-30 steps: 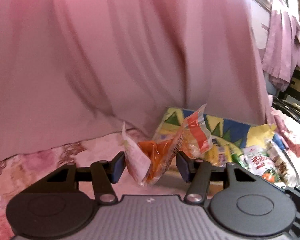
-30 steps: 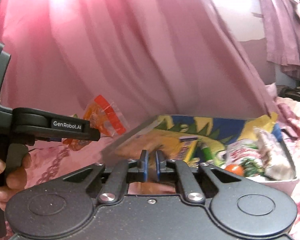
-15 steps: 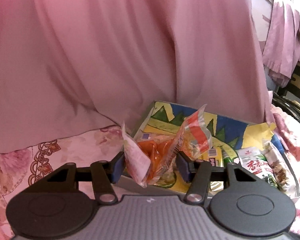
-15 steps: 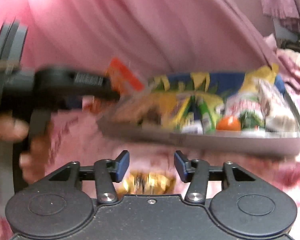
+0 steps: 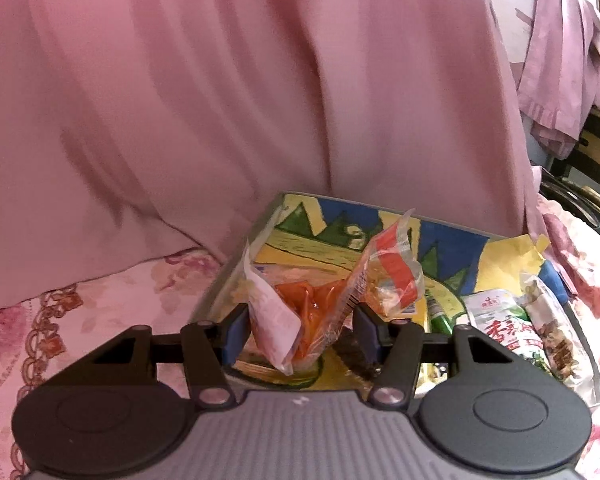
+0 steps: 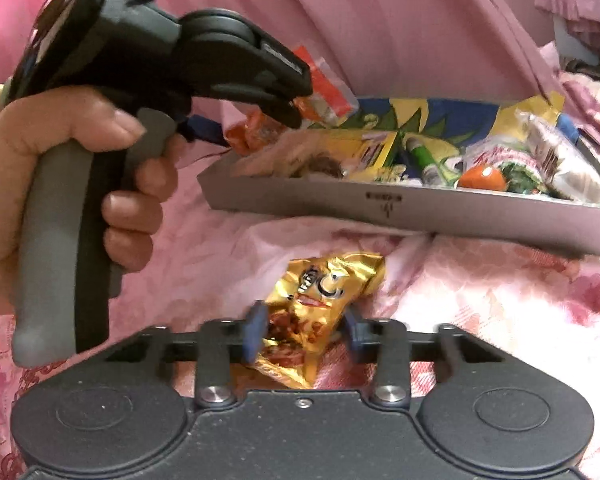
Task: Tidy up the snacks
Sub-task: 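Carry the candy packet over the box with the left tool while the right tool carries the gold bar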
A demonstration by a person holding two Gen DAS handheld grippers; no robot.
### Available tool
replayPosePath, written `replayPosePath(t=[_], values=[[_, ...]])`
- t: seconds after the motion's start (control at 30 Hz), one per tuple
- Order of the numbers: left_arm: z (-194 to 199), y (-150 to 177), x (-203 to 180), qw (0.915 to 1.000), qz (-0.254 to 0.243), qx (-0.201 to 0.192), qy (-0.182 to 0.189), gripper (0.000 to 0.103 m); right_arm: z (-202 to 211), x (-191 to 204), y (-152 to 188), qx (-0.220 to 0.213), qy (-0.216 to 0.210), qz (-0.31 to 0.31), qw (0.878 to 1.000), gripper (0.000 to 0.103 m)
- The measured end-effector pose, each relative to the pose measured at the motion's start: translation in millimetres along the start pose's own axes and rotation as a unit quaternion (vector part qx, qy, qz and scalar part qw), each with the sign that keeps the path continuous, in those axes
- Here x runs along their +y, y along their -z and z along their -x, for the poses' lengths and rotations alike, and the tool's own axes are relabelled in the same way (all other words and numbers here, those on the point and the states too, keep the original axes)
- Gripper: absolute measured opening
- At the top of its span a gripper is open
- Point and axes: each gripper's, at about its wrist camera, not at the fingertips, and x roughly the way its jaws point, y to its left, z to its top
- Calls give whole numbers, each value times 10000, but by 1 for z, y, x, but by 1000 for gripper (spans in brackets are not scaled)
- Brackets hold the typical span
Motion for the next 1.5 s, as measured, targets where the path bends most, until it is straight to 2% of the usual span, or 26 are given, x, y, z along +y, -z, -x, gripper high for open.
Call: replayPosePath(t=[0.07,0.27,0.53,0.7,0.83,1.07,1.5], values=[[-1,0,-2,10000,-30,7,12,61,4,-2,-2,-53,-88,-46,9999,29],[-1,-2,-2,10000,-21,41,-41,61,15,4,-7,-307,-132,111,9994,21],[2,-11,4,9997,126,19,-204,61,34,-5,-22,-915,38,105,9957,17],[-2,-10,1,9996,168,18,-220,61,41,-27,-46,-1646,240,-67,9860,17],[-8,-5,-7,9998,29,94,-149,61,36,-50,-62,-1958,291,-340,9796,17],[-18,2,-16,9998,-86,155,-73,61,17,-88,-66,-1865,426,-899,9774,17],[-19,9,-29,9994,-252,229,32,61,4,-92,-63,-1626,429,-1069,9799,17]])
